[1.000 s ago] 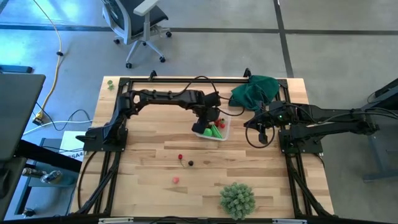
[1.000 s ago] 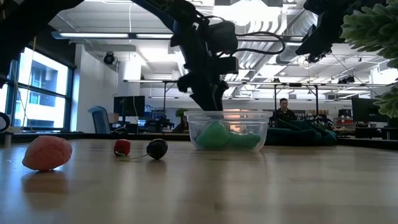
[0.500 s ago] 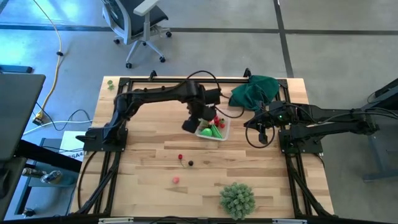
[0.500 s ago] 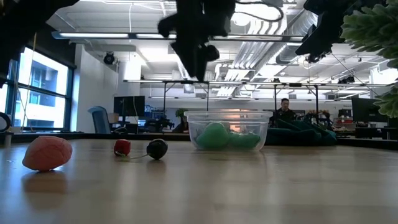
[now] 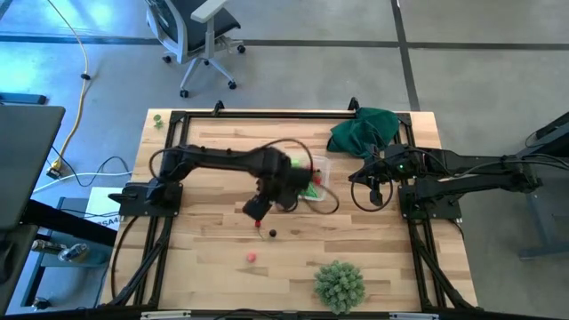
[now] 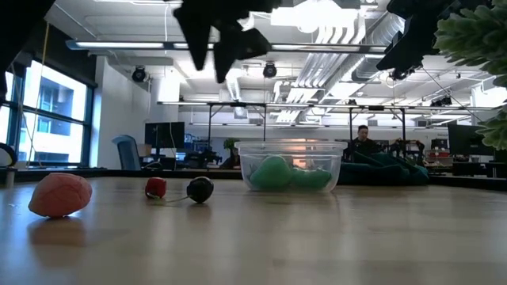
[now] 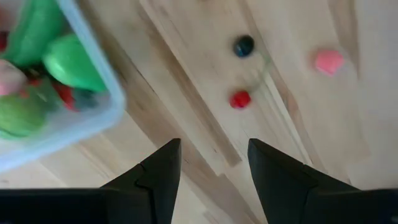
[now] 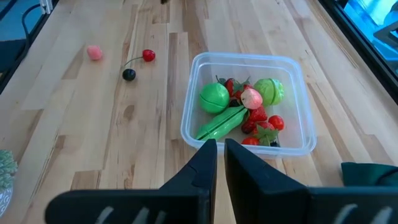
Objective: Pick and placing Produce into tupperware
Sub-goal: Put the red cherry into the transparent bin
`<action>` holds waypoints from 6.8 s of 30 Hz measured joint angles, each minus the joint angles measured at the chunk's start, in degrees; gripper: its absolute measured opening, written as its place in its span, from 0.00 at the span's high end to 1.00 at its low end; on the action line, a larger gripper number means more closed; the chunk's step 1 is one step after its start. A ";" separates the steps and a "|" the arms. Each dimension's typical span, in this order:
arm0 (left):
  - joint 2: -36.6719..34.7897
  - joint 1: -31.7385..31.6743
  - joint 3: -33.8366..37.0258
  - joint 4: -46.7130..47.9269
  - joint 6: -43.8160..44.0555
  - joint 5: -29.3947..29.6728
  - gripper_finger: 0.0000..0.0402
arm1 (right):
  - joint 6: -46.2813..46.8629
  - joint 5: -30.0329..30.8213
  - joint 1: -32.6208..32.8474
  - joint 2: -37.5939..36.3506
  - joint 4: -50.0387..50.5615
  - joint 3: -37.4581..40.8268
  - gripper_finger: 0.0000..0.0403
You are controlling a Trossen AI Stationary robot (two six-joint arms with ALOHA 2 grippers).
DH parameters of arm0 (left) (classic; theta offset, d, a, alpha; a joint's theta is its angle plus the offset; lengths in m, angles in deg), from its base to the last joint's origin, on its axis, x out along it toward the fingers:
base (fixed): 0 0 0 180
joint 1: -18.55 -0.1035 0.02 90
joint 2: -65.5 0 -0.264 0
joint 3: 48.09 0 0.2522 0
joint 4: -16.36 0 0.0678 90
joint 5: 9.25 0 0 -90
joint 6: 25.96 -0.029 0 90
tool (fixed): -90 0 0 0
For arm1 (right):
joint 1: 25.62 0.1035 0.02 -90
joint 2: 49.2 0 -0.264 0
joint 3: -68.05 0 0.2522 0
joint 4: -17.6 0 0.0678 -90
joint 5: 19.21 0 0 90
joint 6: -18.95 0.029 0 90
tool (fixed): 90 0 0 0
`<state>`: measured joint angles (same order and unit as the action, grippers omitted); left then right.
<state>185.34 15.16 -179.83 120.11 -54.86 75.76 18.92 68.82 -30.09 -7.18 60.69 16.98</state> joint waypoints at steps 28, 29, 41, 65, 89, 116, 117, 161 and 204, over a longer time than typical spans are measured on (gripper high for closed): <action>-35.69 11.27 68.02 -55.91 -11.10 10.41 0.56 | 0.02 -0.01 0.01 0.00 0.03 -0.01 0.94; -35.31 11.27 68.01 -56.68 -13.97 10.48 0.56 | 0.01 0.01 0.00 0.02 0.03 0.00 0.94; -31.02 11.27 67.73 -62.94 -30.65 10.89 0.56 | 0.01 0.00 0.00 0.01 0.00 -0.01 0.94; -12.55 11.23 47.72 -42.29 -40.30 6.57 0.56 | 0.00 0.00 0.00 0.01 0.02 0.00 0.94; -8.58 11.23 47.32 -44.11 -41.55 6.15 0.56 | 0.01 -0.01 0.00 0.02 0.02 0.00 0.94; -8.45 11.27 47.37 -43.66 -41.32 9.76 0.77 | 0.02 0.01 0.00 0.00 0.01 0.01 0.94; -8.45 11.27 47.37 -43.70 -41.34 9.78 0.77 | 0.02 0.01 0.02 0.02 0.01 0.01 0.94; -8.41 -1.19 18.24 -33.38 -29.30 10.38 0.78 | 0.01 0.00 0.00 0.01 -0.01 0.01 0.94; 4.97 -16.86 15.92 -37.50 -20.73 3.10 0.77 | 0.00 -0.01 0.00 0.02 0.03 0.01 0.94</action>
<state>190.31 -1.70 -163.91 82.61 -75.59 78.86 18.92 68.81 -30.09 -7.16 60.72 16.99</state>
